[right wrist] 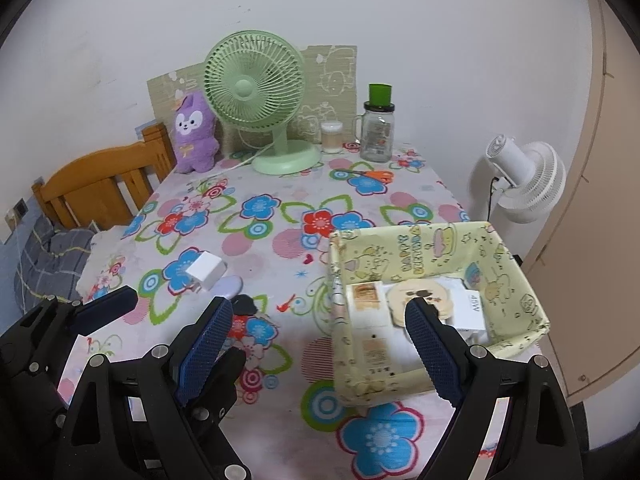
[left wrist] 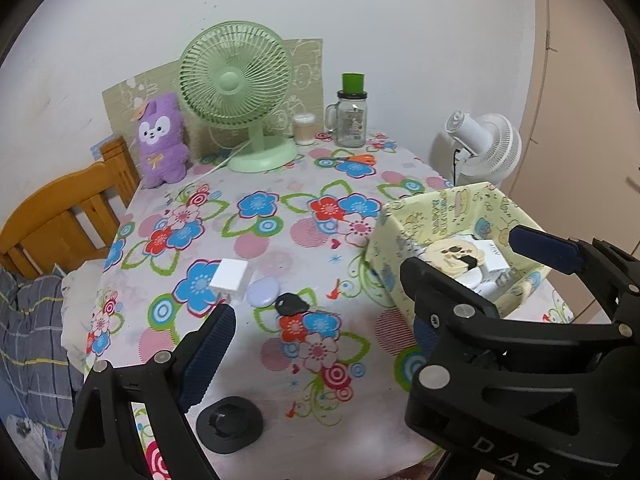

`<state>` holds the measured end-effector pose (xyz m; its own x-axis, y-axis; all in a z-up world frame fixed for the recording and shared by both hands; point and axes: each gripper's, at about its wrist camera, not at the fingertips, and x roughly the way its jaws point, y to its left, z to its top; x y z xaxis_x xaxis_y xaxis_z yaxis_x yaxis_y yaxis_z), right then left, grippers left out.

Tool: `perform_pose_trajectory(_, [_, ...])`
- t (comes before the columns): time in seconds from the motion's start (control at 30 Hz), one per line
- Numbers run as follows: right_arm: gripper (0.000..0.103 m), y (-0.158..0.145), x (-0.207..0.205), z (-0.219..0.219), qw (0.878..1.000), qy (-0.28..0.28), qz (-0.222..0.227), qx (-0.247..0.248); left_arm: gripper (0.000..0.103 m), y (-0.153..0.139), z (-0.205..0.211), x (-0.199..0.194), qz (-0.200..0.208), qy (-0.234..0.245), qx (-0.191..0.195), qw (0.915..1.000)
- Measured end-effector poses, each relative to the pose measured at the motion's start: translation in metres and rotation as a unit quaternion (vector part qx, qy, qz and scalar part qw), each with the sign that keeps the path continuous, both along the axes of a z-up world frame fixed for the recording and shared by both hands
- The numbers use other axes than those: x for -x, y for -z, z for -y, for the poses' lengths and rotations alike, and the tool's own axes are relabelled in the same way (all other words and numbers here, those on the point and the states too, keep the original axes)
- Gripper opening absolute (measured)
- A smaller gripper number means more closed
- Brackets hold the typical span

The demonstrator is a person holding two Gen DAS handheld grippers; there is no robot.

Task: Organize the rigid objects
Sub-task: 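Lift both open tools out of the box back toward the remaining items, then move left tool to the white cube charger while right tool approaches the black key fob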

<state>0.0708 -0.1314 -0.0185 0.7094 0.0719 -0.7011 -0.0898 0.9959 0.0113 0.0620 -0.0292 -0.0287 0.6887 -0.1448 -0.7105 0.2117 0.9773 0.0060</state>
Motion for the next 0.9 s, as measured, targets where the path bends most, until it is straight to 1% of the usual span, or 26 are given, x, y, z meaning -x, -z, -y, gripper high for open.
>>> perform_pose_trajectory(0.33, [0.090, 0.014, -0.007, -0.027, 1.000, -0.014, -0.008, -0.008, 0.092, 0.014, -0.029, -0.007, -0.012, -0.016, -0.003, 0.9998])
perform_pose_trajectory(0.7, [0.090, 0.035, -0.019, -0.055, 0.999, -0.029, -0.017, -0.008, 0.092, 0.036, -0.057, -0.022, -0.029, -0.025, -0.006, 0.9993])
perform_pose_trajectory(0.9, [0.086, 0.050, -0.031, -0.070, 0.999, -0.037, -0.031, -0.004, 0.092, 0.050, -0.069, -0.032, -0.043, -0.027, -0.013, 0.9986])
